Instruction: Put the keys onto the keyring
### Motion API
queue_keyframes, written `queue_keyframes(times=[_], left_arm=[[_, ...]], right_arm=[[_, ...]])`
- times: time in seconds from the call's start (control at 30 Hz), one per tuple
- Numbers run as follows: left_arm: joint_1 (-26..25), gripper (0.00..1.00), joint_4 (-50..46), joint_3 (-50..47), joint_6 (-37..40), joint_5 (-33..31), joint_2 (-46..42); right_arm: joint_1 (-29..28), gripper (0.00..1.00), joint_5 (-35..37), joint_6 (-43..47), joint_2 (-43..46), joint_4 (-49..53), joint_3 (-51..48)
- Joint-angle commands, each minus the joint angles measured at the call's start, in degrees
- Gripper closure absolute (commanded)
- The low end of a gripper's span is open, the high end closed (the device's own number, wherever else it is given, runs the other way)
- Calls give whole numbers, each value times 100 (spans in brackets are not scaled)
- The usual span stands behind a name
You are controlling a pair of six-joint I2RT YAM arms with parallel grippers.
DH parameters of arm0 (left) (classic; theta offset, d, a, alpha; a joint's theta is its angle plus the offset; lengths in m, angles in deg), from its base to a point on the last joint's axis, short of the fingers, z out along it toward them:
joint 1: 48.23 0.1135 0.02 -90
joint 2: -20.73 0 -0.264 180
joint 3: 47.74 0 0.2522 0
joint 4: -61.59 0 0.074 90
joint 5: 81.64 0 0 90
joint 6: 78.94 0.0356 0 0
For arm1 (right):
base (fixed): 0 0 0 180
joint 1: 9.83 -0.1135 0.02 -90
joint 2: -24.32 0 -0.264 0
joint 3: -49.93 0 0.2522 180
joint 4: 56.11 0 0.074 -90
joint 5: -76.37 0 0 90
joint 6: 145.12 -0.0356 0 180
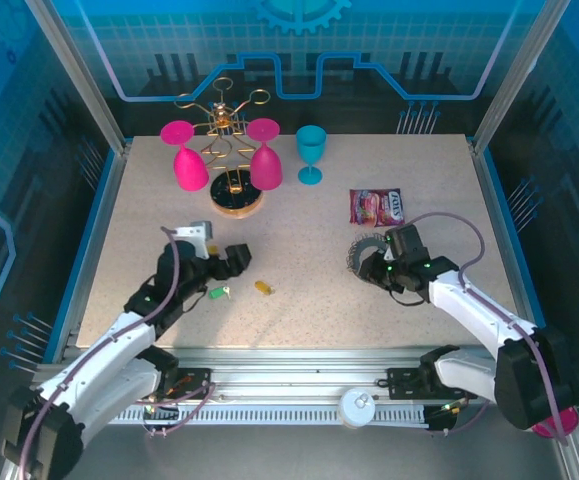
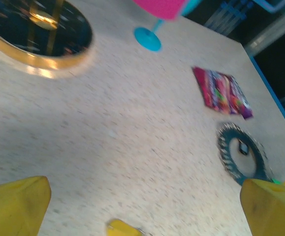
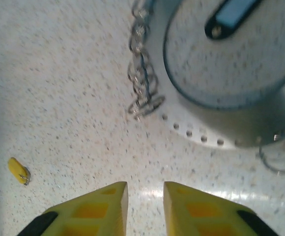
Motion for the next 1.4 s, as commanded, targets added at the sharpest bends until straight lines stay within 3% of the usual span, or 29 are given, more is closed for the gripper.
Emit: queue_keyframes(times=[0.0, 0.13, 0.3, 0.83, 1.37], left_arm=[[-649, 1, -47, 77, -491, -803, 266], [-1183, 1, 193, 200, -688, -1171, 803], [-1434, 1, 311, 422, -819, -1250, 1278], [-1534, 1, 185, 199, -974, -1454, 933], [-1552, 1, 113, 66, -1071, -1488, 756]], right_arm=[[-274, 74, 507, -850, -110, 586, 265], [-326, 71, 722, -1501, -377, 458, 345], [-445, 72, 701, -1956, -819, 101, 541], [-543, 75, 814, -2127, -1906, -300, 986], [-535, 80, 951, -2061, -2406, -323, 1154]])
